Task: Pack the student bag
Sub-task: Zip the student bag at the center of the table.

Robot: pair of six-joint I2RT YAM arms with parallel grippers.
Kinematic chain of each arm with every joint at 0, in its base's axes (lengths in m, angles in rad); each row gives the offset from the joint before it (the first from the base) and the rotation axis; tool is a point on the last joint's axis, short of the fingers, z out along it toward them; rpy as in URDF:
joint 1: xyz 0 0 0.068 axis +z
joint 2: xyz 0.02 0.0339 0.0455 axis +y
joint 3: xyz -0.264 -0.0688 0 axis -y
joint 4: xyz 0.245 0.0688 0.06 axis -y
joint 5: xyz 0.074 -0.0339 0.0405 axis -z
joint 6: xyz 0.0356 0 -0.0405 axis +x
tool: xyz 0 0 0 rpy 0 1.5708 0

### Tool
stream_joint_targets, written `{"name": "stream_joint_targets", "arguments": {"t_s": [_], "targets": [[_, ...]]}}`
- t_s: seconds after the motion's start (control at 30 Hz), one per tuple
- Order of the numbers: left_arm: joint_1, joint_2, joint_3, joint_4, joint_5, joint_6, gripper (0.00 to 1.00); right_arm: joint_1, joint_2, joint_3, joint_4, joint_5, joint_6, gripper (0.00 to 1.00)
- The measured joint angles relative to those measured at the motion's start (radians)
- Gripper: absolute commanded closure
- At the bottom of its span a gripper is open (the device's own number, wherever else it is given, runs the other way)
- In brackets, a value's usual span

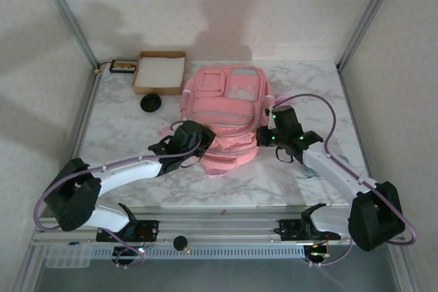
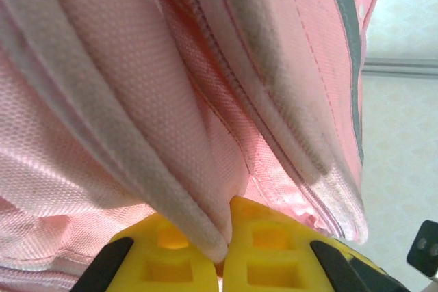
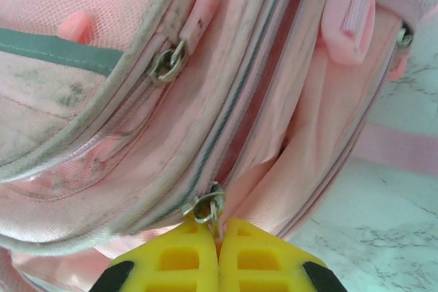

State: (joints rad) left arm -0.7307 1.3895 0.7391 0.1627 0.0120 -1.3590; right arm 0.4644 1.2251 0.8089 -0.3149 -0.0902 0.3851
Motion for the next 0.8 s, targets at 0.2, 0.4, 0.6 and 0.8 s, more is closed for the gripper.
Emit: {"name": "stream_joint_targets", "arguments": {"t_s": [0.2,0.4,0.6,0.8], "targets": [[0.153,-0.114,-0.08,-0.09,0.037,0.153,1.0,-0.02,0.014,0.031,-0.015,0.057,-0.009,1.0],[0.295,-0.141,-0.108,-0.213,-0.001,0.278,1.0,-0.099,0.126,0.067,-0.008,0.161,-0.009,1.0],[0.298,-0.141,-0.108,-0.216,0.011,0.335,1.0,-0.024,0.138,0.067,0.045,0.066,-0.044,0.92],[0.325,-0.142,-0.108,-0.201,0.065,0.306,1.0,0.13,0.212,0.067,0.113,-0.063,-0.134,0.7]]}}
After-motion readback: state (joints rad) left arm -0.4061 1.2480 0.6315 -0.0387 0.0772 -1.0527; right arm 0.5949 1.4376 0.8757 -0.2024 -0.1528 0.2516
